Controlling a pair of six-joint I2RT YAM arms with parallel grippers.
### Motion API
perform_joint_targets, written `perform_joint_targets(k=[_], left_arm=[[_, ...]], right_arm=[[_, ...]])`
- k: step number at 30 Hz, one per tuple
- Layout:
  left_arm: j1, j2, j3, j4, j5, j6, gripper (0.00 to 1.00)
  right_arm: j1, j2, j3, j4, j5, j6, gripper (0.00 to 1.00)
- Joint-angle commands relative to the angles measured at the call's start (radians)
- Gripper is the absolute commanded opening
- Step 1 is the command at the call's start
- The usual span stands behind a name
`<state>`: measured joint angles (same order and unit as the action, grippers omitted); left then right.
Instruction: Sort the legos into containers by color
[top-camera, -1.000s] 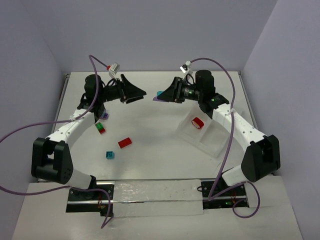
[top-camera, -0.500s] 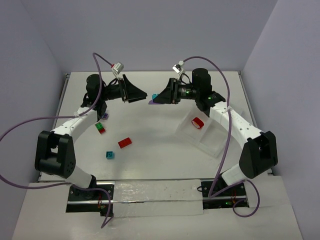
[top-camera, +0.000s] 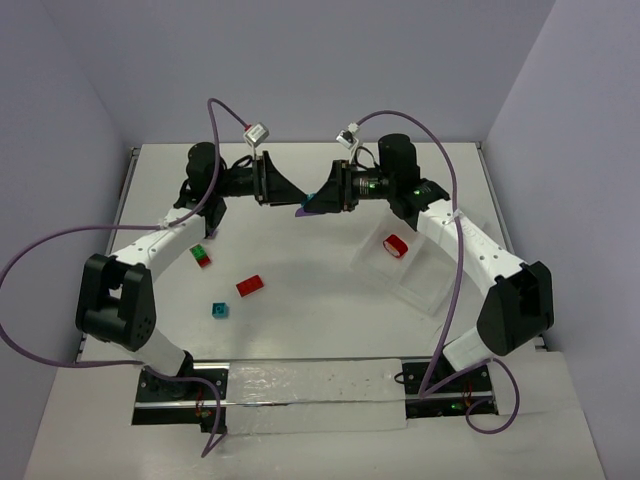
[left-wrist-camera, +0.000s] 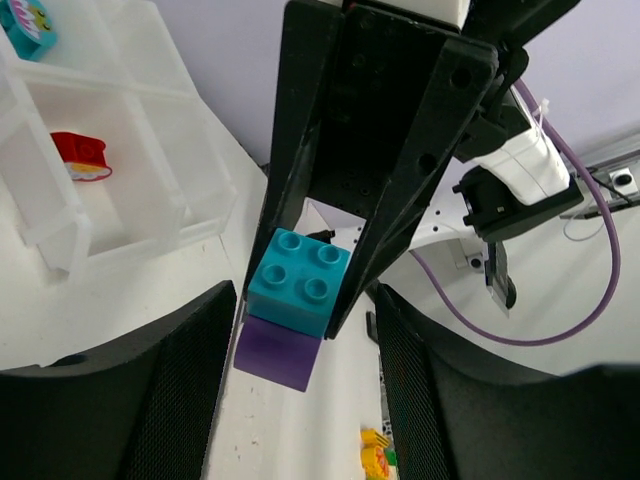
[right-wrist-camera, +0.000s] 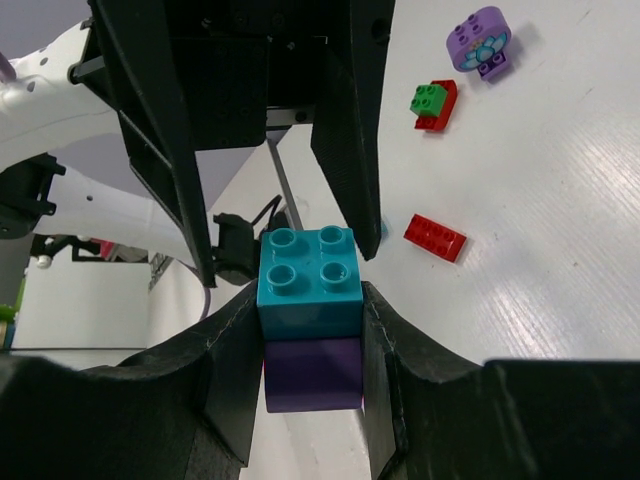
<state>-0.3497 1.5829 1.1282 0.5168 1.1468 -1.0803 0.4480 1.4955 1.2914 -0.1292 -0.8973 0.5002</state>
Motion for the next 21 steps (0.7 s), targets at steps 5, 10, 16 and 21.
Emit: perform_joint_targets(k=[5,10,16,21], left_arm=[[-0.018,0.003,0.044,0.019,0.083,0.036,0.49],[-0.021,0.002,0.046,0.013,0.094,0.042,0.34],[-0.02,0.003,0.054,0.012,0.095,0.039,0.02],[-0.004,-0.003,0.051,0.043,0.053,-0.005,0.0]], right_arm=[[0.014,0.012,0.051,-0.006,-0.023,-0.023,0.0],[0.016,0.022,0.059,-0.011,-0.019,-0.024,0.0],[0.023,0.033,0.07,-0.051,-0.01,-0.052,0.0],[0.028,0.035,0.068,-0.176,0.027,-0.134,0.0]])
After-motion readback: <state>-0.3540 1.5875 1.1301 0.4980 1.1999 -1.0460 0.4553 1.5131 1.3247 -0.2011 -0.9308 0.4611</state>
